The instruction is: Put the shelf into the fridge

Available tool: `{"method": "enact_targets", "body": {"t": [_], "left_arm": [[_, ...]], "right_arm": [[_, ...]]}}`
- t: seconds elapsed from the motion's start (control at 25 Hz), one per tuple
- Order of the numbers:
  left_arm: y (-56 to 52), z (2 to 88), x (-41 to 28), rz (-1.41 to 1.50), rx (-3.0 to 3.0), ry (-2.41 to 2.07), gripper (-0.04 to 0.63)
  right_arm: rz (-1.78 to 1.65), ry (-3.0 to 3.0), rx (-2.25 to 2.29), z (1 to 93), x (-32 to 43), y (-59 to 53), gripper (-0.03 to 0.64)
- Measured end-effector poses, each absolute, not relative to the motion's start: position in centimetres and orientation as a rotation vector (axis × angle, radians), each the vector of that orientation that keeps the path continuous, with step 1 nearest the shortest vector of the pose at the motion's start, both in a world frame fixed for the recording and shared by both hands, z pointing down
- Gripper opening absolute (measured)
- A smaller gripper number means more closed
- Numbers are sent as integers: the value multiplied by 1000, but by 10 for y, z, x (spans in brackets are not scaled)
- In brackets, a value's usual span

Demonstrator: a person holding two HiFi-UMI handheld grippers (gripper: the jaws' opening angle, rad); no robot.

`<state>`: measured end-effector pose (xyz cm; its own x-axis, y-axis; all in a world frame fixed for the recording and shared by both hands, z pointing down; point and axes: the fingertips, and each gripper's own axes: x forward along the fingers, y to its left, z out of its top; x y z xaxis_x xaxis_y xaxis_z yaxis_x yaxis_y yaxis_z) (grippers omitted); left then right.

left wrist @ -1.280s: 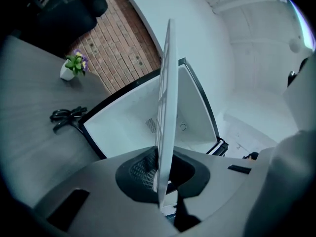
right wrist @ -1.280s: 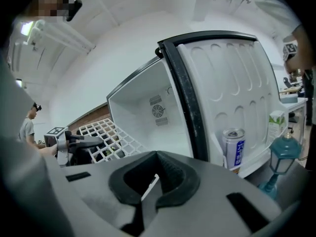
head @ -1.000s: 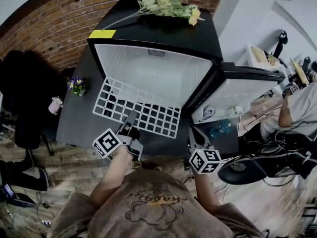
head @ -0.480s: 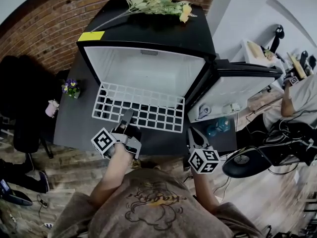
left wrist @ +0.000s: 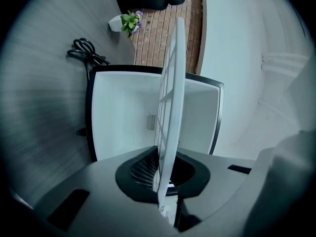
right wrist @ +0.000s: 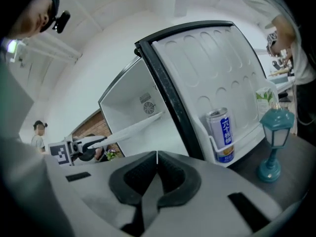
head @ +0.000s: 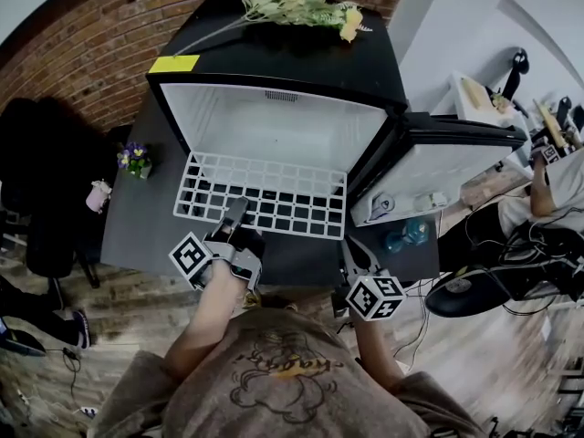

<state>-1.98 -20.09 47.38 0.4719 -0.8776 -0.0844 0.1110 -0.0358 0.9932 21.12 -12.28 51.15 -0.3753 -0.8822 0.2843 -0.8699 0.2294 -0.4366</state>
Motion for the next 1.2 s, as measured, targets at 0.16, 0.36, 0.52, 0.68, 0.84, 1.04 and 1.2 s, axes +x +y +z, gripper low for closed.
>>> {"method": "enact_targets", "body": {"t": [0.16, 0.36, 0.52, 0.68, 0.84, 1.04, 1.2], "left_arm": [[-203, 476, -21, -921, 1374, -743, 48], [-204, 480, -22, -913, 1363, -739, 48], [-204, 482, -22, -910, 1363, -736, 48], [-206, 481, -23, -913, 1361, -733, 48], [-206, 480, -22, -908, 1368, -733, 48], [-208, 481, -19, -894, 1386, -737, 48], [-207, 481, -16, -880, 1401, -736, 48]], "right_arm": [[-958, 2454, -1569, 515, 189, -120, 91], [-1068, 2363, -1361, 509, 167, -119, 165], [-1136, 2256, -1187, 498, 152, -120, 218], [-1213, 2146, -1027, 490, 139, -122, 259], [-1181, 2142, -936, 470, 126, -129, 258], [-1180, 2095, -933, 464, 125, -143, 226], [-1192, 2023, -966, 465, 134, -152, 205]]}}
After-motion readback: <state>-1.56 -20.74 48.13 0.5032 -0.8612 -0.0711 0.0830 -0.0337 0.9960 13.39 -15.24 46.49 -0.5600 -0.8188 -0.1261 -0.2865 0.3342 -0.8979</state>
